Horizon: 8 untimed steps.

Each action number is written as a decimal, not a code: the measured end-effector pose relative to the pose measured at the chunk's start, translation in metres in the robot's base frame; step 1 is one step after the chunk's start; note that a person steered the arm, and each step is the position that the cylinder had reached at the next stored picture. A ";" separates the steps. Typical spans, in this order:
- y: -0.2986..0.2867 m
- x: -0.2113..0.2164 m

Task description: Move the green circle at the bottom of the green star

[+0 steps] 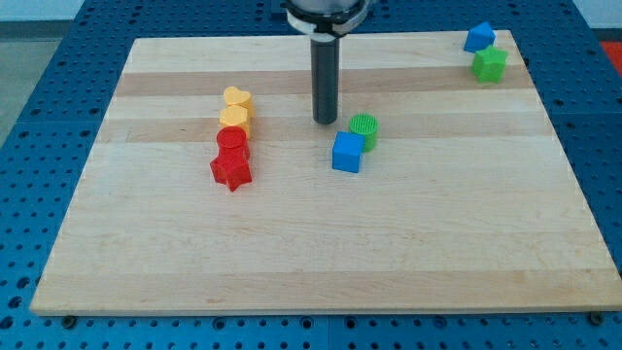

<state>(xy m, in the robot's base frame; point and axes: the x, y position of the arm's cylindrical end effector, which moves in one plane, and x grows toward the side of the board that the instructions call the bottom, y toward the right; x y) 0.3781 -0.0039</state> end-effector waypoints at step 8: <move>0.077 0.027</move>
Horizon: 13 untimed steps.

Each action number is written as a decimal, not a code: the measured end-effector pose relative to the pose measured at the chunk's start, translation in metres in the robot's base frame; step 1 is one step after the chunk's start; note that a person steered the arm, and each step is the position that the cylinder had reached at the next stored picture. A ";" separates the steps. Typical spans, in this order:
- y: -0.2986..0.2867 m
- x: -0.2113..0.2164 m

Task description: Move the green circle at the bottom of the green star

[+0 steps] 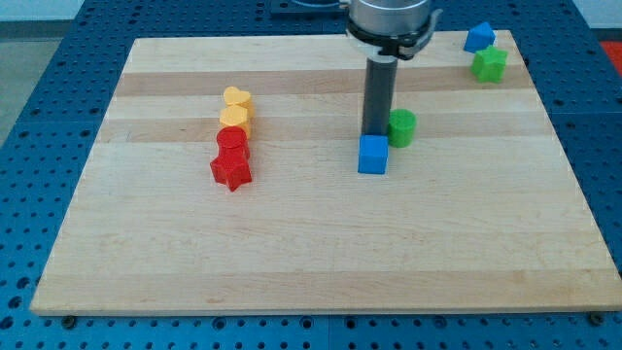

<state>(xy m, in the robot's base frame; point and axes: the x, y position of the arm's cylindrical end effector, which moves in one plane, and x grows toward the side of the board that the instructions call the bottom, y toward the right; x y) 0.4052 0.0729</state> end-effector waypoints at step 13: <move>0.145 -0.039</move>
<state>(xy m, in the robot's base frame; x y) 0.3658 0.2182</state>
